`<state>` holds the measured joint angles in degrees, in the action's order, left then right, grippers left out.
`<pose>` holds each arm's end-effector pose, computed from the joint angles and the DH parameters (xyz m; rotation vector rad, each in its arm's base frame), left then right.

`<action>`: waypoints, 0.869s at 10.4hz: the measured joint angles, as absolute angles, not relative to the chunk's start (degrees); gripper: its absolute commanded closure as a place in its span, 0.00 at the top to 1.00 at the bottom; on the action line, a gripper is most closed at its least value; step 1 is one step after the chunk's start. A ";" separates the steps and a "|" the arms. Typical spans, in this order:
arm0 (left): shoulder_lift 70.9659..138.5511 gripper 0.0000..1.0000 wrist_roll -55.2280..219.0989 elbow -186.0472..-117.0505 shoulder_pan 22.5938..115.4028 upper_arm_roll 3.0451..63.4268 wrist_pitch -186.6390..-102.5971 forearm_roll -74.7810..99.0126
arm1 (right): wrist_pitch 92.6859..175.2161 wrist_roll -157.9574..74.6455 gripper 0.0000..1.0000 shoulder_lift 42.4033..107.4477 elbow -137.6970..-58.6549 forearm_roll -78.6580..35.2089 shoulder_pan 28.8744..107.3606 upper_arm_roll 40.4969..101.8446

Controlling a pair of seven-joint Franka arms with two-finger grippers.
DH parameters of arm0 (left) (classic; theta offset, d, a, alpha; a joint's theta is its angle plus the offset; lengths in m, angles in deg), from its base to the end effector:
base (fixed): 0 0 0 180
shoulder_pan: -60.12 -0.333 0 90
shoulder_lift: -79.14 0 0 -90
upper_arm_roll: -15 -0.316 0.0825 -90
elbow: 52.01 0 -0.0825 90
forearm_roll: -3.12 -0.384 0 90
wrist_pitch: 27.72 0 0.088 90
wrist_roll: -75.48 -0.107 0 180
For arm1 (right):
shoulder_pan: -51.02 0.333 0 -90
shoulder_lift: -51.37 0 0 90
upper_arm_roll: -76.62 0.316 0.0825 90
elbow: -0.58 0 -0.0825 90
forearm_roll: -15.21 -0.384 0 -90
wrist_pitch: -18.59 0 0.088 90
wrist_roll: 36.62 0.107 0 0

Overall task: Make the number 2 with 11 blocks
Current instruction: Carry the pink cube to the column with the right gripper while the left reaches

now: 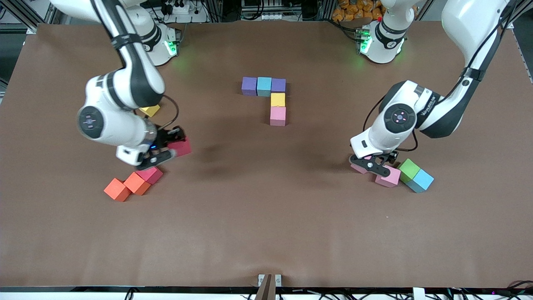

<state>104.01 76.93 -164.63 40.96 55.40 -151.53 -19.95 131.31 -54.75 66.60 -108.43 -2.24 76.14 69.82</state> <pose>0.5675 -0.1861 0.2887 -2.9561 0.8532 0.1490 0.5558 0.2076 0.3489 -2.8048 -0.7027 0.2857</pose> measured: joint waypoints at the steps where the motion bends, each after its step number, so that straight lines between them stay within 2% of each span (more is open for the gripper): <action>1: 104.02 1.00 71.10 -166.17 40.76 54.25 -153.68 -16.52 | 131.31 -59.47 0.27 66.60 -108.53 -2.13 78.10 70.22; 4: 104.01 1.00 66.28 -168.07 40.71 53.48 -155.82 -14.47 | 135.02 -71.22 0.16 66.89 -110.41 -1.04 86.78 70.50; 9: 104.84 1.00 67.13 -168.64 41.02 51.96 -158.11 -14.42 | 144.75 -79.53 0.06 70.70 -111.83 5.24 100.20 70.66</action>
<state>104.84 67.13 -168.64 41.02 51.96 -158.11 -14.42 144.75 -79.53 70.70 -111.83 5.24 100.20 70.66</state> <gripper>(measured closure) 0.000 0.436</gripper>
